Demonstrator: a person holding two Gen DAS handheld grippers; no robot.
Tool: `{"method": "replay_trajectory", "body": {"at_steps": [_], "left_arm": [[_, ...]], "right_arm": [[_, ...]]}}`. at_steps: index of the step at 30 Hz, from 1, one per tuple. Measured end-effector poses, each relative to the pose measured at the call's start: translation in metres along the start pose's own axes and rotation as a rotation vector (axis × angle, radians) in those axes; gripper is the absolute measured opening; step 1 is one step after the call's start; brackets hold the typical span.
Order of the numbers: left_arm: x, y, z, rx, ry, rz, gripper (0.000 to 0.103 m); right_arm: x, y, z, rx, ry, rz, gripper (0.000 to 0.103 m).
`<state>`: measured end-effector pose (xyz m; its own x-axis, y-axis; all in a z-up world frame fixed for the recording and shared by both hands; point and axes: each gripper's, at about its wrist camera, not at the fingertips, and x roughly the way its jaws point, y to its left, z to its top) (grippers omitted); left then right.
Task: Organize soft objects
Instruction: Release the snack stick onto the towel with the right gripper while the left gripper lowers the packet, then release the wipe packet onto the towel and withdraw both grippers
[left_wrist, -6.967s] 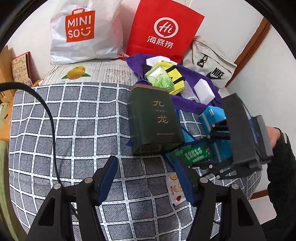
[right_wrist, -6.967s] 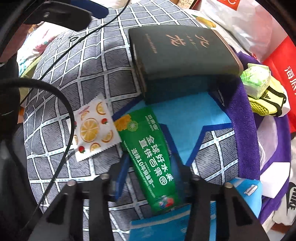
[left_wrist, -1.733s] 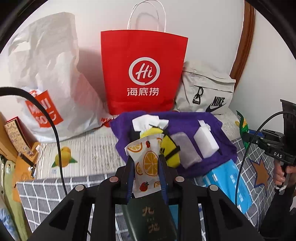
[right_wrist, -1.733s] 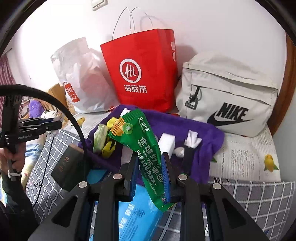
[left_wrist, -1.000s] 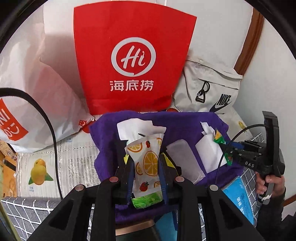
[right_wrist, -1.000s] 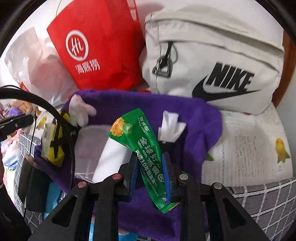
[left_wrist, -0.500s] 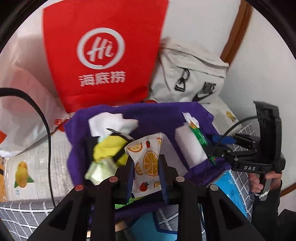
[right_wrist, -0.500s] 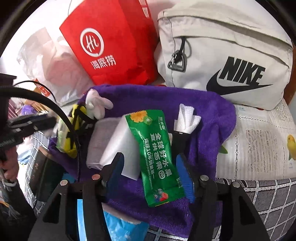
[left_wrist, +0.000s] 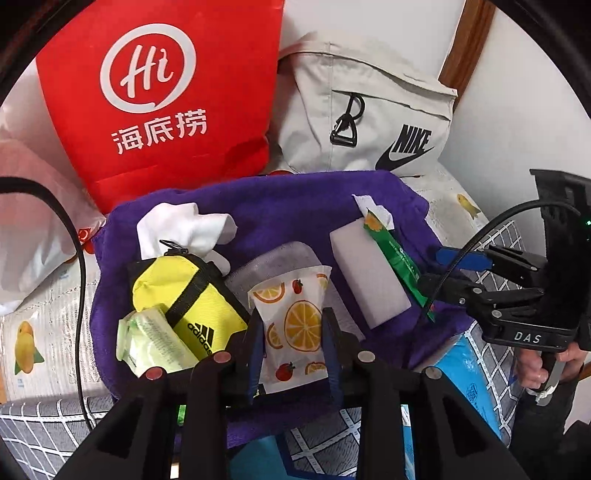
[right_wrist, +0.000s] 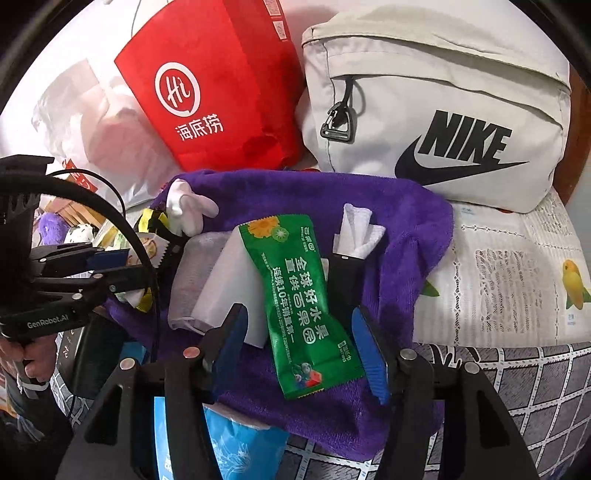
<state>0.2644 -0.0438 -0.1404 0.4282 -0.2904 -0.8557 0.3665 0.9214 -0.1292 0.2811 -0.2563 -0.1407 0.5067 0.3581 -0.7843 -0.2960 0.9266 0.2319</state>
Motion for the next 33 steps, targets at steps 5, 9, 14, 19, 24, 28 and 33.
{"method": "replay_trajectory", "body": {"at_steps": [5,9,14,19,24,28,33], "left_arm": [[0.004,-0.003,0.000,0.004,0.010,-0.004,0.031],[0.005,-0.005,-0.001,0.008,0.011,-0.015,0.043],[-0.002,-0.008,0.001,0.012,-0.009,-0.024,0.060],[-0.019,-0.012,0.000,0.023,-0.027,0.012,0.069],[-0.050,-0.007,-0.004,-0.002,-0.067,0.083,0.081],[-0.079,-0.003,-0.010,-0.031,-0.103,0.131,0.089],[-0.123,-0.006,-0.025,-0.061,-0.144,0.170,0.100]], "right_arm": [[-0.001,0.002,-0.001,-0.006,0.003,-0.008,0.058],[-0.001,0.005,-0.001,-0.021,0.003,-0.024,0.058],[-0.004,0.009,0.000,-0.051,-0.006,-0.071,0.058],[-0.011,0.013,0.007,-0.048,-0.022,-0.127,0.063],[-0.025,0.023,0.010,-0.039,-0.020,-0.166,0.068],[-0.056,0.040,0.001,-0.049,-0.074,-0.188,0.090],[-0.103,0.067,-0.017,-0.057,-0.186,-0.187,0.101]]}}
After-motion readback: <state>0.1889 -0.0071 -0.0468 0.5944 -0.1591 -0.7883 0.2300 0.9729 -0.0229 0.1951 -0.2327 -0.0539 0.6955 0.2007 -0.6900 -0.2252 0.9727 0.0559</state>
